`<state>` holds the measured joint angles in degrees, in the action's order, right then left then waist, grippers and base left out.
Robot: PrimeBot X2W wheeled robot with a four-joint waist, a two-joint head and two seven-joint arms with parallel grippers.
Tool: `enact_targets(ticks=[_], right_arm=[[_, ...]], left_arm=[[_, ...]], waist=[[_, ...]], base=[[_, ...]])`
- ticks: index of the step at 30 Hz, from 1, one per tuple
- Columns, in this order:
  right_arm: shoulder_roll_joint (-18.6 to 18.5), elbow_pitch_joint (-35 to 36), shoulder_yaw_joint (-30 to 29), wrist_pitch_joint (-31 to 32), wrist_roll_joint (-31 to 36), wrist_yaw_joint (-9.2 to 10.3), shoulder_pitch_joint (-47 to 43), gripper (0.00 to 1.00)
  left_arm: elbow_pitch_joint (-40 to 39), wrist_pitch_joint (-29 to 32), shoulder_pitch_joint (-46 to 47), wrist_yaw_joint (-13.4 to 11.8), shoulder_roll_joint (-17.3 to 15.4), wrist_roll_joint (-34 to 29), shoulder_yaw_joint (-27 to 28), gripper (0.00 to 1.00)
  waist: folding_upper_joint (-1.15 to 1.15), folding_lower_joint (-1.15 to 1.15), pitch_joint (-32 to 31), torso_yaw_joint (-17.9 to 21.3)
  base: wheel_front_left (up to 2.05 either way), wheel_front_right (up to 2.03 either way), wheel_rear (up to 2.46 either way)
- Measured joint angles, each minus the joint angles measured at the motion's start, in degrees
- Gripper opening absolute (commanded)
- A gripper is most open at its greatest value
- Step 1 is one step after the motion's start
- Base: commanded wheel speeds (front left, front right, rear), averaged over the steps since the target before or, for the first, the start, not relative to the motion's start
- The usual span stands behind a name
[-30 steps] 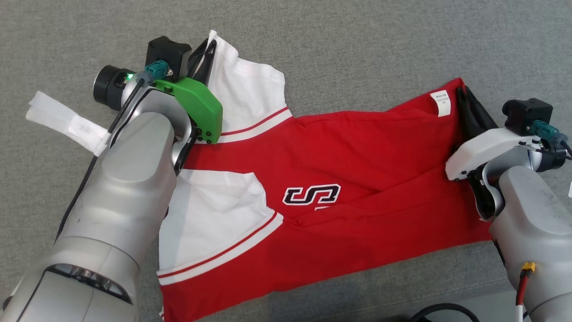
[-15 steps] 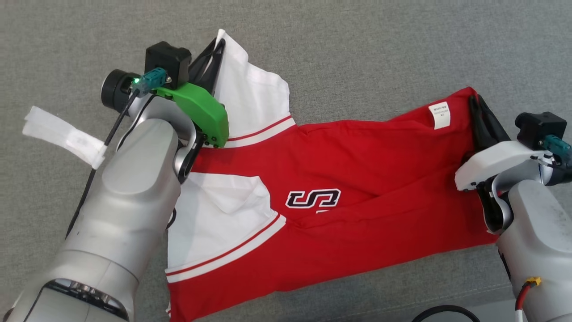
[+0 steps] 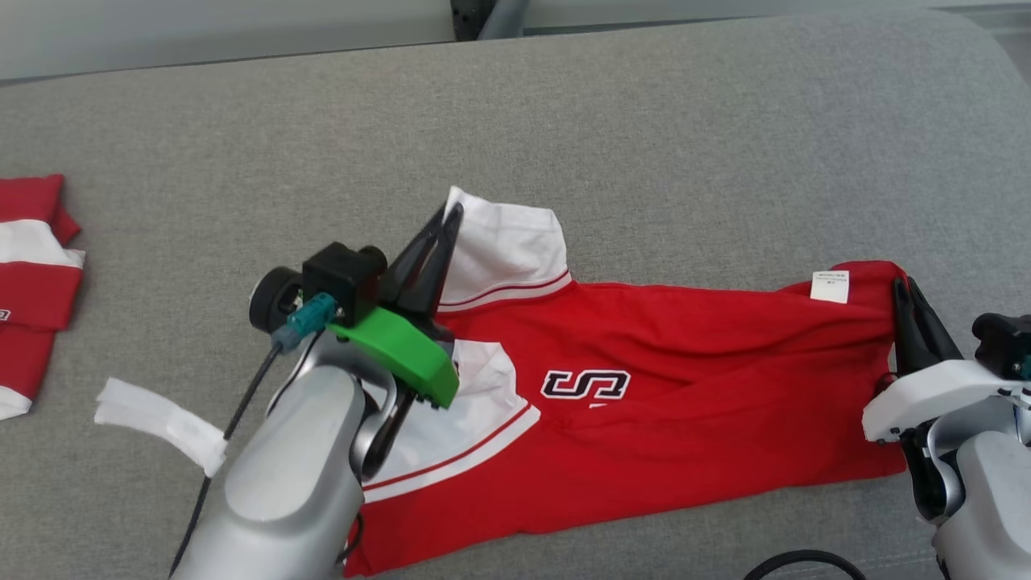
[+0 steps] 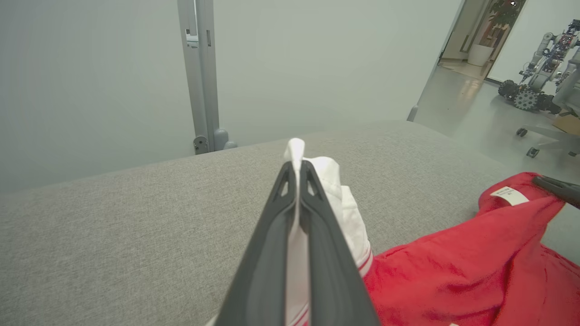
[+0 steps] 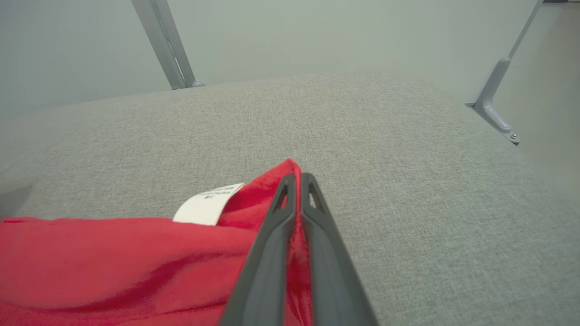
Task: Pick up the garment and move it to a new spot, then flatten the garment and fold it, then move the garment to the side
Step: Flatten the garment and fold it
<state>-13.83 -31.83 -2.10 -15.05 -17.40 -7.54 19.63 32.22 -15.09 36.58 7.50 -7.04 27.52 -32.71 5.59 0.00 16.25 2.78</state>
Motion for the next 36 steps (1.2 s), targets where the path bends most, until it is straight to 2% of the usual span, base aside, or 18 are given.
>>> enact_targets(ticks=[6, 15, 20, 36], right_arm=[[0.4, 1.6, -1.6, 0.0, 0.46, 0.0, -3.75, 0.0], [2.04, 2.57, -3.14, 0.0, 0.82, 0.0, -7.58, 0.0], [2.22, 3.15, -3.97, -0.01, 0.82, 0.01, -9.23, 0.0], [1.2, 2.65, -7.03, 0.0, 2.56, 0.0, -10.85, 0.0]], left_arm=[[-8.12, -0.04, -10.74, 0.0, -0.58, -1.62, -0.01, 0.0], [-11.74, -0.03, -23.52, 0.0, 1.29, -1.6, 4.12, 0.0], [-13.29, -0.03, -26.75, 0.0, 1.07, -2.3, 2.68, 0.0], [-17.4, -0.03, -33.16, 0.0, -3.25, -1.29, 1.56, 0.0]], waist=[[0.0, 0.0, -2.81, -2.54], [0.0, 0.0, -4.95, -4.93], [0.0, 0.0, -5.85, -4.96], [0.0, 0.0, -5.67, -5.59]], base=[[0.0, 0.0, 0.0], [0.0, 0.0, 0.0], [0.0, 0.0, 0.0], [0.0, 0.0, 0.0]])
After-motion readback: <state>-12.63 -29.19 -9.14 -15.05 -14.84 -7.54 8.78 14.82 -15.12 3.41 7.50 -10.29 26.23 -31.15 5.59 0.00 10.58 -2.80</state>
